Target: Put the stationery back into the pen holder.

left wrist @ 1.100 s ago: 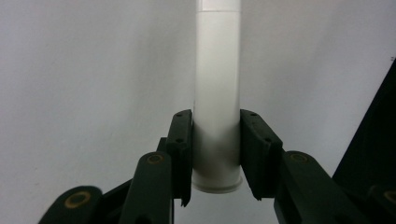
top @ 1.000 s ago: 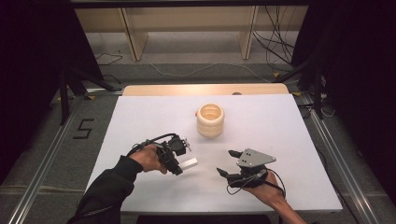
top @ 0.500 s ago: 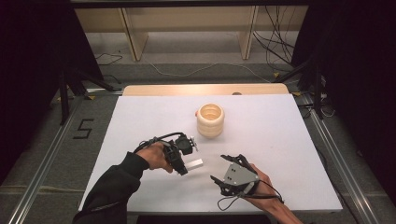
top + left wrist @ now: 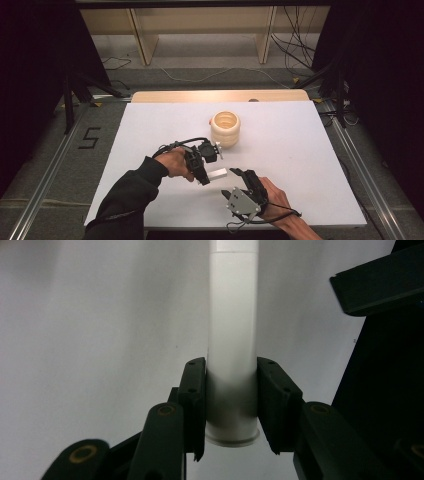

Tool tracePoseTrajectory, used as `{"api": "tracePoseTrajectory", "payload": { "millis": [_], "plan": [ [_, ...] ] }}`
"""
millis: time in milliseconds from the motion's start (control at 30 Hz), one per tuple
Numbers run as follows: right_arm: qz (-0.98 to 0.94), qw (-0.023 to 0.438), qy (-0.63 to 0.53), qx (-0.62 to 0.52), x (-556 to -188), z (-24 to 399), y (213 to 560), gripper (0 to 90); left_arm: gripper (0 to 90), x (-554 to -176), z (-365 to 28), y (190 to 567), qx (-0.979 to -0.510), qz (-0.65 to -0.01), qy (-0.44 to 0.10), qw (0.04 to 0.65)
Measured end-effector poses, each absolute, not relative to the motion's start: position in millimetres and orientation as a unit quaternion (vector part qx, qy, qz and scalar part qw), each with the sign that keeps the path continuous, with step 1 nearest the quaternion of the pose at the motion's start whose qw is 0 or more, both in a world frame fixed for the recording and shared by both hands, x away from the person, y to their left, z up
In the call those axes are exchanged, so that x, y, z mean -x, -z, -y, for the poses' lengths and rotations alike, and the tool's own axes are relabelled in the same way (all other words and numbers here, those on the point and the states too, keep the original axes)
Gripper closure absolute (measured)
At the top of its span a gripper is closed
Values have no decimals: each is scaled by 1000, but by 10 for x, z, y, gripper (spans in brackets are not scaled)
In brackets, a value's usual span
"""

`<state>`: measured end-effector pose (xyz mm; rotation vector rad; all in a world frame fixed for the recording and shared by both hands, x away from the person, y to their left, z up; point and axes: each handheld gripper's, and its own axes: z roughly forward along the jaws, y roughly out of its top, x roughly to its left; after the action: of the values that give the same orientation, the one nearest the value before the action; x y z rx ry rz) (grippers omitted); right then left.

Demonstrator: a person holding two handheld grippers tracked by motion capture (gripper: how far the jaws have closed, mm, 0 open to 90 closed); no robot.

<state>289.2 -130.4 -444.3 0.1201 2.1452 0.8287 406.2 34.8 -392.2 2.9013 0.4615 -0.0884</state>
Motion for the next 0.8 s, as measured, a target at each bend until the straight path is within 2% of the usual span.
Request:
{"api": "tracePoseTrajectory", "payload": {
  "millis": [67, 367, 700, 800],
  "plan": [
    [-843, 433, -316, -30, -2885, 1284, 4450, 293, 666, -4060, -307, 3889, -983, -153, 26, 98],
    [-830, 489, -269, 10, -2852, 1228, 4498, 307, 666, -4031, -125, 3790, -987, -133, 23, 93],
    [-817, 526, -233, 37, -2850, 1197, 4559, 350, 666, -4023, -37, 3736, -987, -126, 23, 93],
    [-820, 524, -225, 45, -2856, 1191, 4567, 366, 666, -4017, -17, 3722, -988, -124, 21, 93]
  ]
}}
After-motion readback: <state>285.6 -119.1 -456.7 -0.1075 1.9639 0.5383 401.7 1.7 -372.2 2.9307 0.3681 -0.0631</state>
